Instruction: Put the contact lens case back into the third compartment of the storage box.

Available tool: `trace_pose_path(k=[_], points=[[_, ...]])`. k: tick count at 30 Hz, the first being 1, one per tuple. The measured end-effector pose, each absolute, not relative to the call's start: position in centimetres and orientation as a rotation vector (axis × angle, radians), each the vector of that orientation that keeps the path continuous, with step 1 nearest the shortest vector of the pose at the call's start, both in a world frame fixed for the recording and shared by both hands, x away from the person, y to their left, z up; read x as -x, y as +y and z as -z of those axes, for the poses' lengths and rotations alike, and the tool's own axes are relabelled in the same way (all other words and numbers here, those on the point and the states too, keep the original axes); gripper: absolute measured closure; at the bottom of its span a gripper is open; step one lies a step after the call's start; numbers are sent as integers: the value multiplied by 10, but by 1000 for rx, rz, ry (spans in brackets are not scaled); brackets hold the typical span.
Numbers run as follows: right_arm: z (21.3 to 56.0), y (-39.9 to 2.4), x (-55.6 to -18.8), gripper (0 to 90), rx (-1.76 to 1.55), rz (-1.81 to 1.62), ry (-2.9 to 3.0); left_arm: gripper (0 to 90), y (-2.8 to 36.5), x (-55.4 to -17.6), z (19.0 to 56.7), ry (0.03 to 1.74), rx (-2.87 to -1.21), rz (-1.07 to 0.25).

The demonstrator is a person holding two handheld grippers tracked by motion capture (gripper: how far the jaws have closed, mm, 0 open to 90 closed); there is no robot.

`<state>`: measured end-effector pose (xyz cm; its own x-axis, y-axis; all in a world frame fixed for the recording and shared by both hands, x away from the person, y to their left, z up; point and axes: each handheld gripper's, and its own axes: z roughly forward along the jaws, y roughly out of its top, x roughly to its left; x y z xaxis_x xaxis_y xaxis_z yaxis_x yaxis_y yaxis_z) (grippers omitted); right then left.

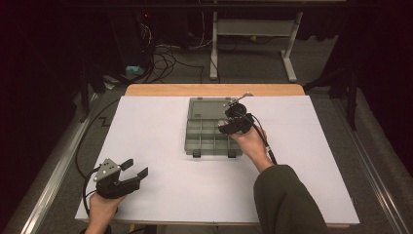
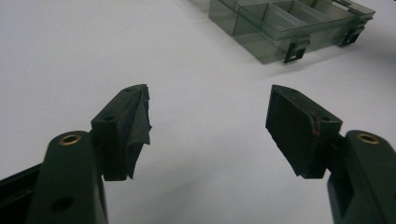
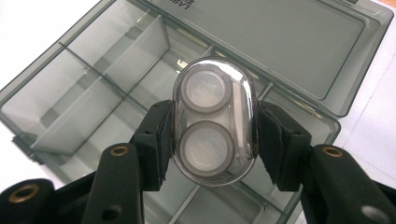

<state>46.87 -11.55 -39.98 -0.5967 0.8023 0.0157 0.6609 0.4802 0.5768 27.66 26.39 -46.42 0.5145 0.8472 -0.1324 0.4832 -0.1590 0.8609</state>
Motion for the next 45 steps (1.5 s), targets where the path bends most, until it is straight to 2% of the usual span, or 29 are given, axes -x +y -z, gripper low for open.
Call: trace_pose_path(k=[33,39,45], points=[[409,-103,-488,487,-1266,-756,2458,311,264,-278,465,1110,-1808,-475],[409,-102,-487,427,-1252,-767,2443,310,264,-278,465,1112,-1805,-476],[408,-103,-486,439,-1252,-769,2441,311,266,-277,464,1112,-1794,-485]])
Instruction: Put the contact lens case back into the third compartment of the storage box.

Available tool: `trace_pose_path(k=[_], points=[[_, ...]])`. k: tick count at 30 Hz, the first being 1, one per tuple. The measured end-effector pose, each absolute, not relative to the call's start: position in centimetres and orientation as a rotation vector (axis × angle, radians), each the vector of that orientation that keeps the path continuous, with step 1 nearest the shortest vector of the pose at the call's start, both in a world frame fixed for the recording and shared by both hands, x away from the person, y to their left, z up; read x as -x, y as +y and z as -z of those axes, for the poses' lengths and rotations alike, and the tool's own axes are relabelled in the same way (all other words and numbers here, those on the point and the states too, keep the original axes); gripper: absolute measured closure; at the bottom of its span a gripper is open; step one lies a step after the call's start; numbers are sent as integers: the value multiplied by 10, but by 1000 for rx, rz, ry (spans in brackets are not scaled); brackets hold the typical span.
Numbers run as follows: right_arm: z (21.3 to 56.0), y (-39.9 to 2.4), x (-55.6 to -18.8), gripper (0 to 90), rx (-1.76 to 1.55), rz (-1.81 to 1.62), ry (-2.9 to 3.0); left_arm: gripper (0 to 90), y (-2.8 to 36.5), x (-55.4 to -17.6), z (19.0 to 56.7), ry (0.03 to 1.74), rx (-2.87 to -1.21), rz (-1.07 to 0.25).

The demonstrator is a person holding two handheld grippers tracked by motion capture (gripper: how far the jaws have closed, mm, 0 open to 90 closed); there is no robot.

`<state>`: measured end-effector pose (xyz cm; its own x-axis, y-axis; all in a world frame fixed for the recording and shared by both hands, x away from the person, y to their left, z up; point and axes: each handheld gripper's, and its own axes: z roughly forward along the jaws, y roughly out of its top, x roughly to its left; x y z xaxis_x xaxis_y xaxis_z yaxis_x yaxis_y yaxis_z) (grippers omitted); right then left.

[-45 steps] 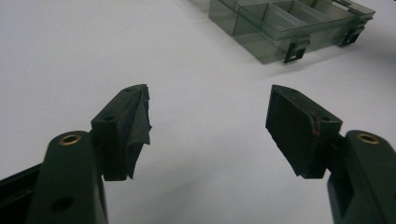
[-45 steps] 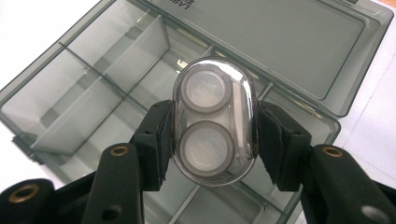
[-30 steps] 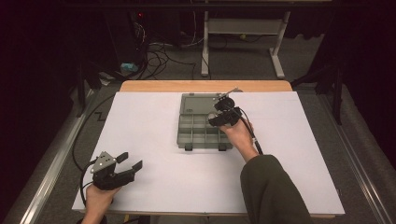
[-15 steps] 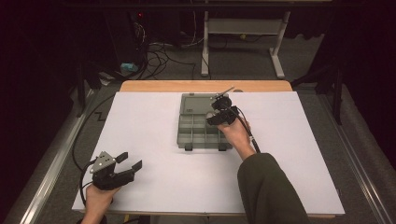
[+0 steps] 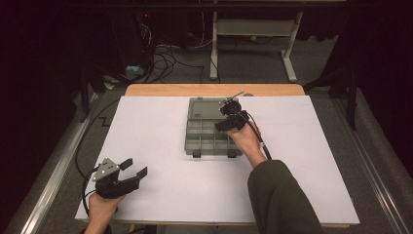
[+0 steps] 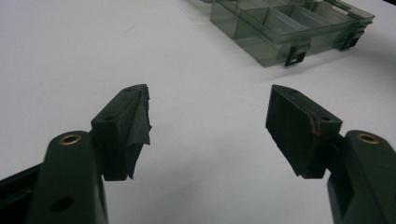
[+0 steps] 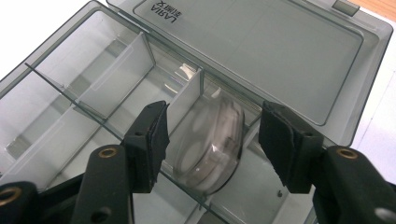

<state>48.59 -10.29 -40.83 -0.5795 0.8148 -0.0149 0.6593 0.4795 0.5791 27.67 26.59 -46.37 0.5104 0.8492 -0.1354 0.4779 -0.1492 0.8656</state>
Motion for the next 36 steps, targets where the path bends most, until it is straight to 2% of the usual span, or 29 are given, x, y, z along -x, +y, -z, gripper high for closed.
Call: trace_pose_path(k=[8,14,20,26,36], points=[[405,-106,-481,651,-1233,-748,2481,311,266,-277,464,1111,-1794,-485],[406,-107,-479,723,-1229,-740,2492,311,265,-277,464,1112,-1797,-482],[409,-108,-475,720,-1220,-762,2473,311,265,-277,464,1109,-1797,-481],[407,-112,-471,639,-1227,-783,2460,312,265,-277,464,1110,-1800,-479],[399,-125,-461,596,-1249,-844,2445,312,264,-277,464,1114,-1801,-478]])
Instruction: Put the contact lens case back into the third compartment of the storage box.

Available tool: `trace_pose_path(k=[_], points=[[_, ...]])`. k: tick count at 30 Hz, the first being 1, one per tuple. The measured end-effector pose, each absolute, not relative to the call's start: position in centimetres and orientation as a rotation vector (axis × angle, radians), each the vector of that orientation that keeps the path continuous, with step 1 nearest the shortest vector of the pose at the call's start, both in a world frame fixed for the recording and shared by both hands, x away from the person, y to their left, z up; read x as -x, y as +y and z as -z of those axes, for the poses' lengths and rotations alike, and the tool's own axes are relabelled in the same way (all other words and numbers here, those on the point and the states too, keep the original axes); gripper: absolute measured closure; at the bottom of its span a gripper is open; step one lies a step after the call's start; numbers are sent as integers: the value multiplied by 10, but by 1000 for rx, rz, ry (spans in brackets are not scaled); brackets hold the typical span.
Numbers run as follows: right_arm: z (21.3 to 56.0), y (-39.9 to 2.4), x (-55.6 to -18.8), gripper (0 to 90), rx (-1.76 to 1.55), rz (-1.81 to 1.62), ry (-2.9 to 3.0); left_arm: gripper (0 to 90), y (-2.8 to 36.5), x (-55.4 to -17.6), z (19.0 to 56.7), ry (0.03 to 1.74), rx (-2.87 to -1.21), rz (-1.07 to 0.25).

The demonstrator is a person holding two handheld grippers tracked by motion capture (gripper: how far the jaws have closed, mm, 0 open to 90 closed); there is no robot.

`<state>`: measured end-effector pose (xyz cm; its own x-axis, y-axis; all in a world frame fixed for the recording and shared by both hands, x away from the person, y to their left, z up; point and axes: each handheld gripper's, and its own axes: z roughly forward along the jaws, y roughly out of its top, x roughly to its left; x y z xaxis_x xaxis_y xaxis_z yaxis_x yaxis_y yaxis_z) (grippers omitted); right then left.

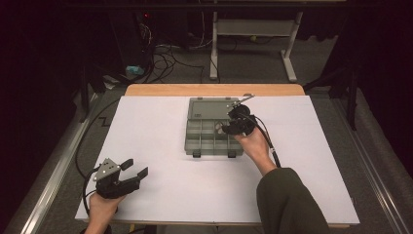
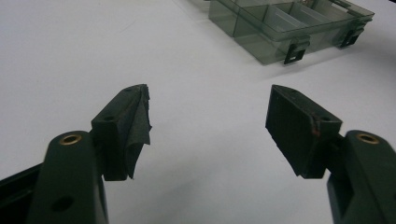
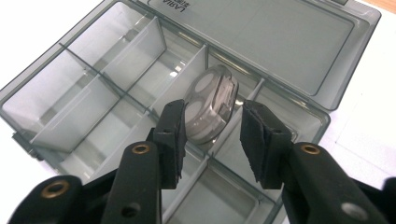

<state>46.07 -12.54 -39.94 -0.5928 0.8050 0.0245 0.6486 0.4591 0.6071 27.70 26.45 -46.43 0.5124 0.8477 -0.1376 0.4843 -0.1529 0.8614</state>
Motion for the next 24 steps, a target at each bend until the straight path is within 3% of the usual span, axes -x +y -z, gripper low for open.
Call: trace_pose_path(k=[24], points=[[395,-163,-443,610,-1293,-898,2401,312,265,-277,465,1121,-1798,-480]])
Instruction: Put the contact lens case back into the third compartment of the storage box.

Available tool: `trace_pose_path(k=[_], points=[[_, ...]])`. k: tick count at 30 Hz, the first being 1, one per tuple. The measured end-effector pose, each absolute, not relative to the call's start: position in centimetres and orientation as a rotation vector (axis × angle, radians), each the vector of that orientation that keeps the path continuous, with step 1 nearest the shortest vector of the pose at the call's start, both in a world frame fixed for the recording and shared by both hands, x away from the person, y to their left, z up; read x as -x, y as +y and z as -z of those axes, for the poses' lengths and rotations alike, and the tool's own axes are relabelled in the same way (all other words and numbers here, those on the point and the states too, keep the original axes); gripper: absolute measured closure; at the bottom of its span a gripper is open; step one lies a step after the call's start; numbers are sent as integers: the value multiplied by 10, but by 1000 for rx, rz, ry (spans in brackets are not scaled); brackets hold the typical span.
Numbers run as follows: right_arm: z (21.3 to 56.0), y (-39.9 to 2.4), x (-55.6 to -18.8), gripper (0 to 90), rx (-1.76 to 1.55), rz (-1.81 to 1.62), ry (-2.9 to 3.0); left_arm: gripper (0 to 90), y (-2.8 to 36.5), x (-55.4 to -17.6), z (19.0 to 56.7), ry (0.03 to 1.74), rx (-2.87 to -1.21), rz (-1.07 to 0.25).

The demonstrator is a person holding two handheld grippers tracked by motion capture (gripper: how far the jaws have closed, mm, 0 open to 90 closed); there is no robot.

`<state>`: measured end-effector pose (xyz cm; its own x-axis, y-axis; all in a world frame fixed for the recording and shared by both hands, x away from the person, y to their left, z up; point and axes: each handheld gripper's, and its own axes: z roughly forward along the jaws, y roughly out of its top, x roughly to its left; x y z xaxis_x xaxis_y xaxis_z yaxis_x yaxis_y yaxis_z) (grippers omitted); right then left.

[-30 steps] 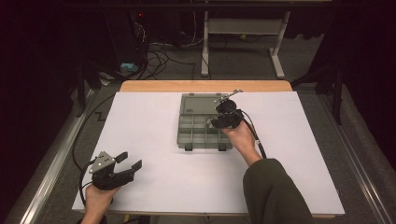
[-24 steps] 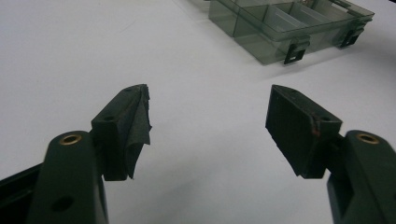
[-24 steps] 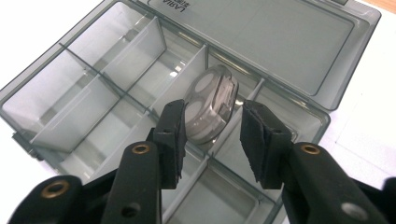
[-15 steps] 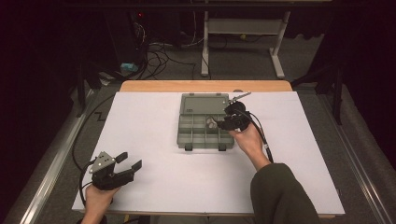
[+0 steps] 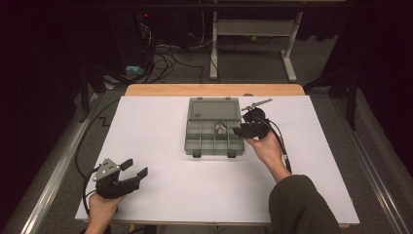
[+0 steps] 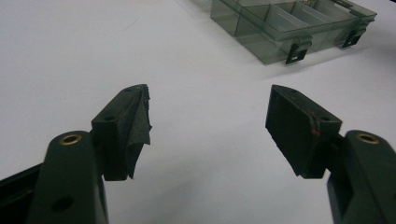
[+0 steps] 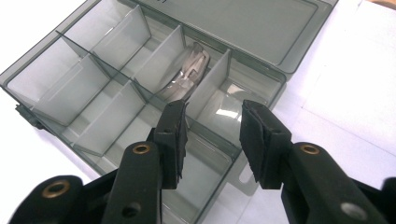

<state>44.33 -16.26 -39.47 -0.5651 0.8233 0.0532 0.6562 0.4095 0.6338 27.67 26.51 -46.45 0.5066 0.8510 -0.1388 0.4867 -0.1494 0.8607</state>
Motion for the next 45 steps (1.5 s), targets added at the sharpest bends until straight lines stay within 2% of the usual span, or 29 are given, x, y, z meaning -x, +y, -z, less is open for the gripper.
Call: trace_pose_path(k=[20,45], points=[[412,-178,-448,697,-1435,-858,2408,312,266,-277,465,1121,-1791,-471],[420,-174,-453,727,-1497,-829,2383,314,265,-276,465,1115,-1791,-471]])
